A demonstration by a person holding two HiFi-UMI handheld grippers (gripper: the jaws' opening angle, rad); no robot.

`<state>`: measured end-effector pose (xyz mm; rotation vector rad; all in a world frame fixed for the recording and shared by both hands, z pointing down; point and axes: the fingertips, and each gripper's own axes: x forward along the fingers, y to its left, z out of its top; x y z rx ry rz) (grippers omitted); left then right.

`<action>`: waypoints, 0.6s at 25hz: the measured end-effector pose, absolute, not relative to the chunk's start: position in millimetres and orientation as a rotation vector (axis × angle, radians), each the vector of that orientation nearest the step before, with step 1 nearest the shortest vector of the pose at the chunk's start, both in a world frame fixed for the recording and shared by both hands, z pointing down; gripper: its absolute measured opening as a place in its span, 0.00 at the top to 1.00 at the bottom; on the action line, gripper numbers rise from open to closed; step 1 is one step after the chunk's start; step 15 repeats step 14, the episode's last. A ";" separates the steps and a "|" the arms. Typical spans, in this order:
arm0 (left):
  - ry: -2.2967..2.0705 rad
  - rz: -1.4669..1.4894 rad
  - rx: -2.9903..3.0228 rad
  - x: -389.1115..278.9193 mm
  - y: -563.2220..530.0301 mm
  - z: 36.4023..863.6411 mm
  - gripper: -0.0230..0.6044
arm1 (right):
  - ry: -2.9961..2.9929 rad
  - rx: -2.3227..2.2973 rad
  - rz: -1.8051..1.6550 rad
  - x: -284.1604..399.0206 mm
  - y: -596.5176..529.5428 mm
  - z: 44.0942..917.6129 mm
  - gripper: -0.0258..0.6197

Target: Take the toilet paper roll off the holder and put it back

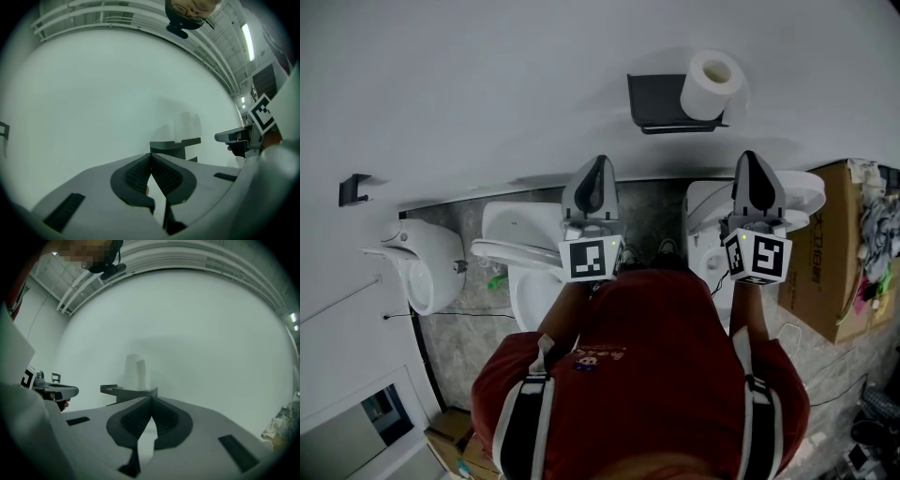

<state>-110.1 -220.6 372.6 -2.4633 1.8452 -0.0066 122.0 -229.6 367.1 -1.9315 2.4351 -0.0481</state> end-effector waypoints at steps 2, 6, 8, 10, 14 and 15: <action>1.849 -0.016 -2.467 -110.4 -220.1 373.9 0.94 | 2.436 -1.936 -0.044 122.6 -229.3 366.3 0.95; 1.845 -0.023 -2.469 -109.5 -218.9 374.0 0.94 | 2.443 -1.942 -0.030 123.3 -228.4 365.4 0.95; 1.846 -0.022 -2.470 -108.9 -218.7 373.3 0.94 | 2.442 -1.937 -0.036 123.3 -227.9 365.5 0.95; 1.842 0.003 -2.472 -107.4 -219.2 370.5 0.94 | 2.448 -1.944 -0.032 124.1 -227.8 365.6 0.95; 1.838 0.012 -2.470 -104.9 -219.6 368.4 0.94 | 2.449 -1.953 -0.022 127.7 -227.8 365.3 0.95; 1.838 0.012 -2.470 -104.9 -219.6 368.4 0.94 | 2.449 -1.953 -0.022 127.7 -227.8 365.3 0.95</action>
